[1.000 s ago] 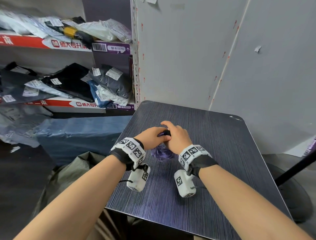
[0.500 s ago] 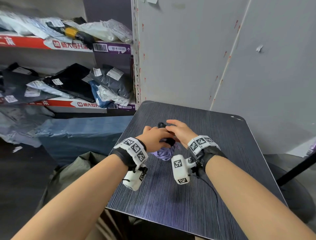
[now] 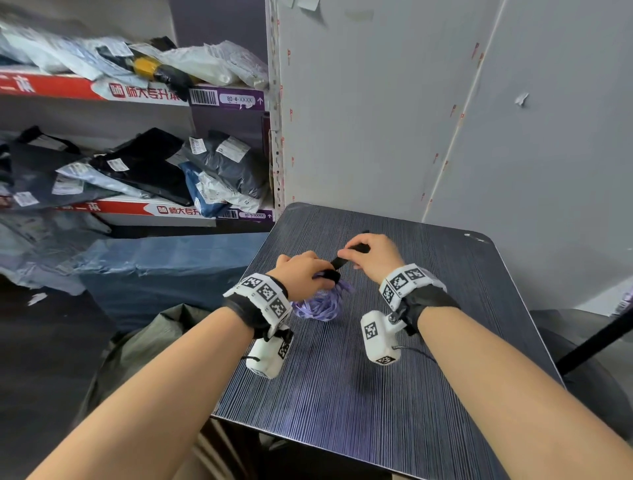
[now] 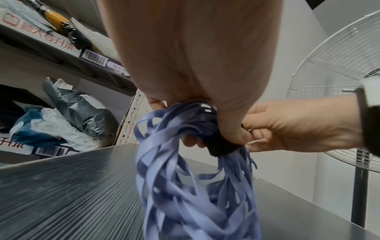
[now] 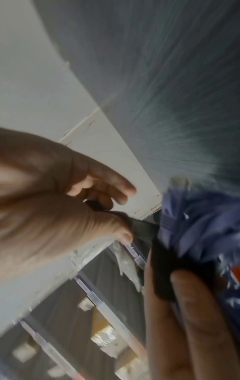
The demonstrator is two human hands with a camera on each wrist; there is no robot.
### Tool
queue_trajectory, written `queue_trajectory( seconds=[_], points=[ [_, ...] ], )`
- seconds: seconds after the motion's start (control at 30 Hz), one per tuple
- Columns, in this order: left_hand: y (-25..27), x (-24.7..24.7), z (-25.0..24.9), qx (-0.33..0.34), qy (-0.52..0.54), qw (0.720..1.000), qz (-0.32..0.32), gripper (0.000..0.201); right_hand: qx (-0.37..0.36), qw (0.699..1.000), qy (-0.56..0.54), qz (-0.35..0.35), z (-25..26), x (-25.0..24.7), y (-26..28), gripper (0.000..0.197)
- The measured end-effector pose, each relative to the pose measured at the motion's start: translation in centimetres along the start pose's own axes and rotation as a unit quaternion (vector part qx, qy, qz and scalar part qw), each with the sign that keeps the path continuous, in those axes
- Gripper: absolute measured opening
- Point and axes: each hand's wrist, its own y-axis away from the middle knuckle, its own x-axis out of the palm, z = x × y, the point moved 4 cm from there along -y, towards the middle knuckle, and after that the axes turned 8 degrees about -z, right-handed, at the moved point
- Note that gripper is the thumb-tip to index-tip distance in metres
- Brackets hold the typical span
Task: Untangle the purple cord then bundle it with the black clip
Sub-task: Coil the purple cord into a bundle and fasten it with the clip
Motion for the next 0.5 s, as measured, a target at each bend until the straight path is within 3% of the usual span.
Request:
queue_trajectory(
  seconds=[0.1, 0.2, 0.3, 0.4, 0.5],
  points=[
    [0.1, 0.0, 1.0, -0.034, 0.002, 0.999, 0.001, 0.029, -0.055, 0.979, 0.187, 0.064, 0.2, 0.0, 0.2, 0.022],
    [0.3, -0.2, 1.2, -0.046, 0.018, 0.999, -0.016, 0.030, -0.060, 0.969, 0.233, 0.057, 0.0, 0.2, 0.3, 0.030],
    [0.3, -0.1, 1.2, -0.061, 0.021, 0.998, -0.022, 0.030, -0.064, 0.939, 0.336, 0.032, -0.4, 0.6, 0.2, 0.038],
    [0.3, -0.2, 1.2, -0.063, 0.027, 0.997, -0.036, 0.027, -0.106, 0.931, 0.350, 0.015, 0.3, 0.8, 0.0, 0.038],
    [0.5, -0.2, 0.8, -0.048, 0.059, 0.996, -0.052, 0.024, -0.110, 0.954, 0.276, 0.033, 1.1, 0.9, -0.1, 0.028]
  ],
)
